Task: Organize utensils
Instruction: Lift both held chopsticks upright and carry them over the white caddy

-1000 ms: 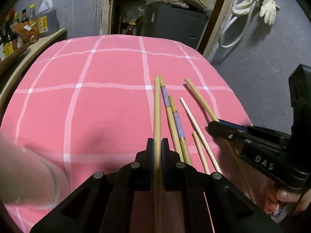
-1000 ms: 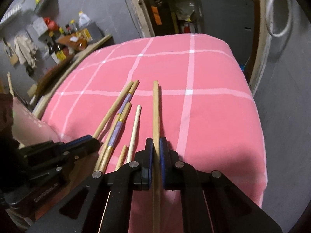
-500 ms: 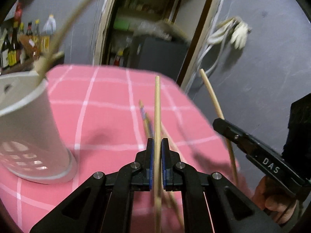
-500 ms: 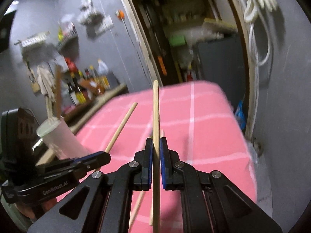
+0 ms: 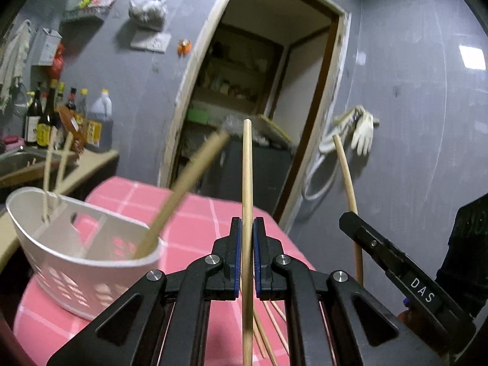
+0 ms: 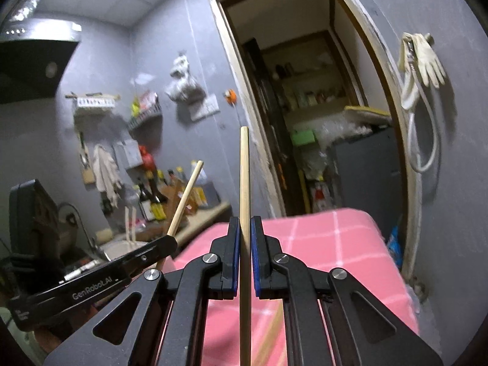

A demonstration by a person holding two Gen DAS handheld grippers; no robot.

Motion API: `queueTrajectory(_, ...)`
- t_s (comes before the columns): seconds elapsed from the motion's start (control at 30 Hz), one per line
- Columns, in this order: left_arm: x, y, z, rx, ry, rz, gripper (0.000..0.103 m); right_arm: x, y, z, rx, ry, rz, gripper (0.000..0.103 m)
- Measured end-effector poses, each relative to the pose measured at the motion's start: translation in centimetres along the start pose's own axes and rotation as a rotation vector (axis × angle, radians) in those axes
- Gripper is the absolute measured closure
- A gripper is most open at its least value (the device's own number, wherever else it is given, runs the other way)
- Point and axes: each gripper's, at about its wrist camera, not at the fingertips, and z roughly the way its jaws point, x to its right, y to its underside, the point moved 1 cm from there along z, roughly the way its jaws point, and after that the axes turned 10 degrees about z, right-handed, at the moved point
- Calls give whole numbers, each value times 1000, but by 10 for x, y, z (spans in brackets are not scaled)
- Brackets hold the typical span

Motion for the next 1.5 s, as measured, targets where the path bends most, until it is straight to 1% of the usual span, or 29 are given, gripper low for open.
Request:
queueTrajectory(0.07,-8,-7,-9,28,-11,-5,98,-10,-2,6,20,-21,-1,98)
queueTrajectory(0.13,-25,-17,-16,56,-28,-16,98,-20,-6,14,45,-48,4,98)
queueTrajectory(0.27,-60,-32,-28,103,-82,-44,98,-43,-11,31,91,-117,3,98)
queueTrajectory(0.37,-89,-43,-37,143,-135,-71,98,-61,-14,48,114,-173,1,98)
queueTrajectory(0.5,-128,-53,-42,182,-187,-104,98,-79,-14,71,135,-247,20,98)
queueTrajectory(0.63,-160,-57,-43,218,-236,-139,98,-93,-14,88,172,-278,17,98)
queueTrajectory(0.73,-179,-57,-45,237,-267,-160,98,-98,-13,100,207,-277,30,98)
queueTrajectory(0.87,-197,-54,-45,275,-304,-181,98,-97,-9,105,253,-249,47,98)
queueTrajectory(1.1,-212,-42,-38,310,-361,-200,98,-99,-2,107,342,-187,19,98)
queueTrajectory(1.3,-214,-28,-33,326,-399,-215,98,-96,5,115,341,-159,10,98)
queueTrajectory(1.5,-208,-20,-28,322,-409,-203,98,-96,13,120,326,-141,-8,98)
